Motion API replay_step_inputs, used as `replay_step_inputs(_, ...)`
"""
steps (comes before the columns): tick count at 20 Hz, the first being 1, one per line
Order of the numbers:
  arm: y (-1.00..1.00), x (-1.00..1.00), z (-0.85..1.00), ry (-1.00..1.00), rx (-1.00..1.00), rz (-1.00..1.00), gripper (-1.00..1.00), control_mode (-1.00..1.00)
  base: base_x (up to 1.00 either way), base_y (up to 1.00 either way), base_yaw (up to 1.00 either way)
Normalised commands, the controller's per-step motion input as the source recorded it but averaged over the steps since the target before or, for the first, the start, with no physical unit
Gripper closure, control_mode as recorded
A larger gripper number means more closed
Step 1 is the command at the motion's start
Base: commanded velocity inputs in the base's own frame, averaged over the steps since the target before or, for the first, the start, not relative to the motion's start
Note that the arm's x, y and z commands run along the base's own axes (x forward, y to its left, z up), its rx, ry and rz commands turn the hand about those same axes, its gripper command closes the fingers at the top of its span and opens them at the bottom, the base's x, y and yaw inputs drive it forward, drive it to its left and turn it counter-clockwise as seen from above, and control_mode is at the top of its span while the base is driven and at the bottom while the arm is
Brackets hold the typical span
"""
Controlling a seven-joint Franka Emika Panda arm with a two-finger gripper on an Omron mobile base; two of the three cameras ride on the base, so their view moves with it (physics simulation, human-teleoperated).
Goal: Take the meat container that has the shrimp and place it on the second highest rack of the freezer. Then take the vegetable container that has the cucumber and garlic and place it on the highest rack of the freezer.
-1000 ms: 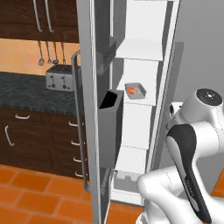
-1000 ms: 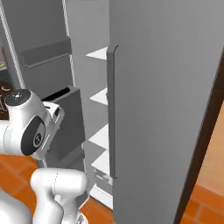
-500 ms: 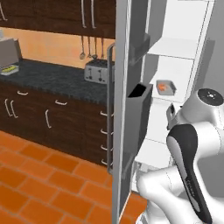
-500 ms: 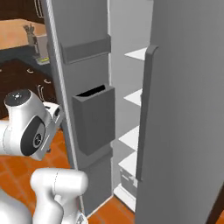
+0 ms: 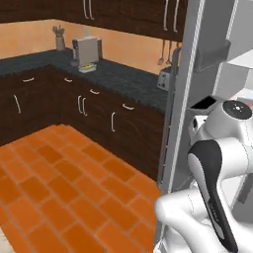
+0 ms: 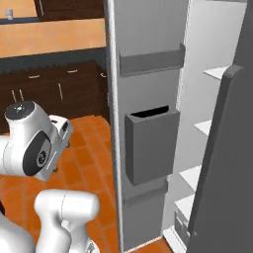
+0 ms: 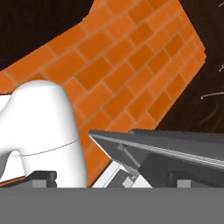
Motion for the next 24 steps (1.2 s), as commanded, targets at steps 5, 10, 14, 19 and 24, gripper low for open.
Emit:
replay_step_inputs(5,0.00,0.00,0.00,0.00,0.00,0.00,-1.00,1.00,-0.15,0.00,0.71)
replay_step_inputs(10,0.00,0.00,0.00,0.00,0.00,0.00,-1.00,1.00,0.23,-0.02,0.50)
replay_step_inputs(14,0.00,0.00,0.00,0.00,0.00,0.00,-1.00,1.00,0.97,0.00,0.08)
replay_step_inputs(19,0.00,0.00,0.00,0.00,0.00,0.00,-1.00,1.00,1.00,0.00,0.00)
replay_step_inputs(24,0.00,0.00,0.00,0.00,0.00,0.00,-1.00,1.00,1.00,0.00,-0.15)
